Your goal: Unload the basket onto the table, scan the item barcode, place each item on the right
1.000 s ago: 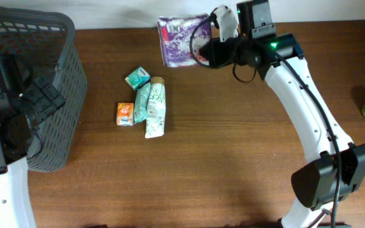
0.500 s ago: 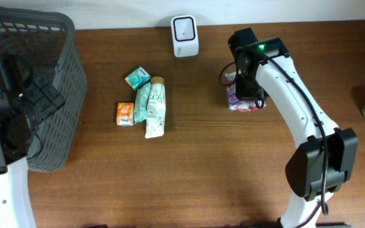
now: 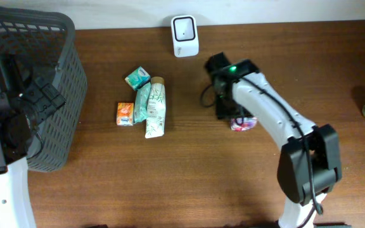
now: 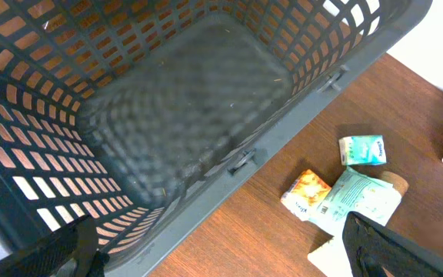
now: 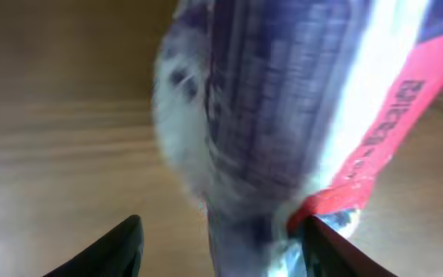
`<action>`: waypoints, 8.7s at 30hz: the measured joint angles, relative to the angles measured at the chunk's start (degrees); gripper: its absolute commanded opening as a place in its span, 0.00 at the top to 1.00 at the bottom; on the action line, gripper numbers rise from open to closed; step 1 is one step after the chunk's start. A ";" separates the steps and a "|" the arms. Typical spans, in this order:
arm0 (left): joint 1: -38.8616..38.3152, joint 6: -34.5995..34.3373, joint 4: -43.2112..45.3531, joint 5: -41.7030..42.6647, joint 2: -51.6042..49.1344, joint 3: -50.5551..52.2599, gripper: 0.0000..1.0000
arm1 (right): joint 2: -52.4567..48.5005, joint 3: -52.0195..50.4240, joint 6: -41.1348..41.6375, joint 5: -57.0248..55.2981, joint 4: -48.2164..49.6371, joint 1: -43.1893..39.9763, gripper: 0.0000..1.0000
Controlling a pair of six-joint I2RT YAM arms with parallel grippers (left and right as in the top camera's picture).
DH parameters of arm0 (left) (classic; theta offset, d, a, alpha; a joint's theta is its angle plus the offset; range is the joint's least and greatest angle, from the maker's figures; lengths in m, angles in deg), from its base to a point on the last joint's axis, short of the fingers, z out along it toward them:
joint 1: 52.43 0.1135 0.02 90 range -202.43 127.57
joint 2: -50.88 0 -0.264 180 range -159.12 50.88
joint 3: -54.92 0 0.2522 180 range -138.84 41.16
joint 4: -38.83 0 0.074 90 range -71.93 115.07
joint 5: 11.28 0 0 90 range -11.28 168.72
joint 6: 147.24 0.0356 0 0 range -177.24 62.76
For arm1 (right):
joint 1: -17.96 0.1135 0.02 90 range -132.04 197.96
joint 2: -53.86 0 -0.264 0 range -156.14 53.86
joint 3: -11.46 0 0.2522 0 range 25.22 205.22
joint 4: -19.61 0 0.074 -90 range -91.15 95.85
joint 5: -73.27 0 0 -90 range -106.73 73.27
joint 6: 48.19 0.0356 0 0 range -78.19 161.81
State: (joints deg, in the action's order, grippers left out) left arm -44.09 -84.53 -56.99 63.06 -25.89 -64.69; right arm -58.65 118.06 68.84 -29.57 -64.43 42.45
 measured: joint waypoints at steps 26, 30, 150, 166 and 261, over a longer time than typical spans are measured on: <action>0.00 0.00 -0.02 0.00 0.00 0.00 0.01 | -2.16 -18.29 -27.52 51.74 26.75 -21.51 0.26; 0.00 0.00 0.04 0.00 0.00 0.00 0.01 | -2.19 -24.37 -22.58 57.51 33.55 -20.26 0.50; 0.00 0.00 0.02 0.00 0.04 0.00 0.01 | -19.91 9.03 5.46 26.64 34.32 13.42 0.80; 0.00 0.00 0.00 0.00 0.04 0.00 0.01 | -19.39 15.76 2.40 7.96 -0.74 8.70 0.64; 0.00 0.00 -0.02 0.00 0.04 0.00 0.01 | -17.22 4.15 7.48 -15.82 2.73 14.71 0.88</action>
State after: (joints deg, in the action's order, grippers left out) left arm -44.09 -84.53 -57.01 63.06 -25.85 -64.69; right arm -75.87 122.21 76.31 -45.39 -61.70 57.16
